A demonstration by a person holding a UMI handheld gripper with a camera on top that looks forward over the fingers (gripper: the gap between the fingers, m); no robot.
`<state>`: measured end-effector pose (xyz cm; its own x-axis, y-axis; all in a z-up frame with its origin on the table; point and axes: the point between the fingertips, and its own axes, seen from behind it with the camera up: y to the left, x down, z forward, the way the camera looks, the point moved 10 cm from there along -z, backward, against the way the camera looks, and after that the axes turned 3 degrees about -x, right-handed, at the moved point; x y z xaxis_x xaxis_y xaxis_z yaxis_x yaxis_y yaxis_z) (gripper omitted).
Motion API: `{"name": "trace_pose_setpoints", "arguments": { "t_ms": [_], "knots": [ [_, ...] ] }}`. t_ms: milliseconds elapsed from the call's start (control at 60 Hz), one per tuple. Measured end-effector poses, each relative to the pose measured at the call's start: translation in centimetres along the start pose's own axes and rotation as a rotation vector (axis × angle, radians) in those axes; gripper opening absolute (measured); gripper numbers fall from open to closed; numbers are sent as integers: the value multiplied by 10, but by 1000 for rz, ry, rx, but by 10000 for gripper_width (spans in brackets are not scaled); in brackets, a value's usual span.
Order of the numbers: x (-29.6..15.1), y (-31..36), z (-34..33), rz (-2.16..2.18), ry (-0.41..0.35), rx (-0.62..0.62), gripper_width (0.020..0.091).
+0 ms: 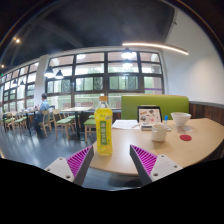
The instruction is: Pour water
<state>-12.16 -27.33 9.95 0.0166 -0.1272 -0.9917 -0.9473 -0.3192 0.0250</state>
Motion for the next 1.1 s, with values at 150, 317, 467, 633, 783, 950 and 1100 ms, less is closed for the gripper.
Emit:
{"name": "trace_pose_setpoints", "arguments": {
  "t_ms": [150,317,467,633,783,950,1100],
  "knots": [
    [-3,17,78,-24,-13,9,827],
    [-16,18,150,-59,-27,73,832],
    [-15,14,195,-91,4,115,453],
    [-14,13,204,-75,-8,72,312],
    [-15,7,208,-51,5,42,288],
    [-40,-15,220,152,-14,0,287],
    [-70,-61,240,698,-129,-124,289]
  ]
}}
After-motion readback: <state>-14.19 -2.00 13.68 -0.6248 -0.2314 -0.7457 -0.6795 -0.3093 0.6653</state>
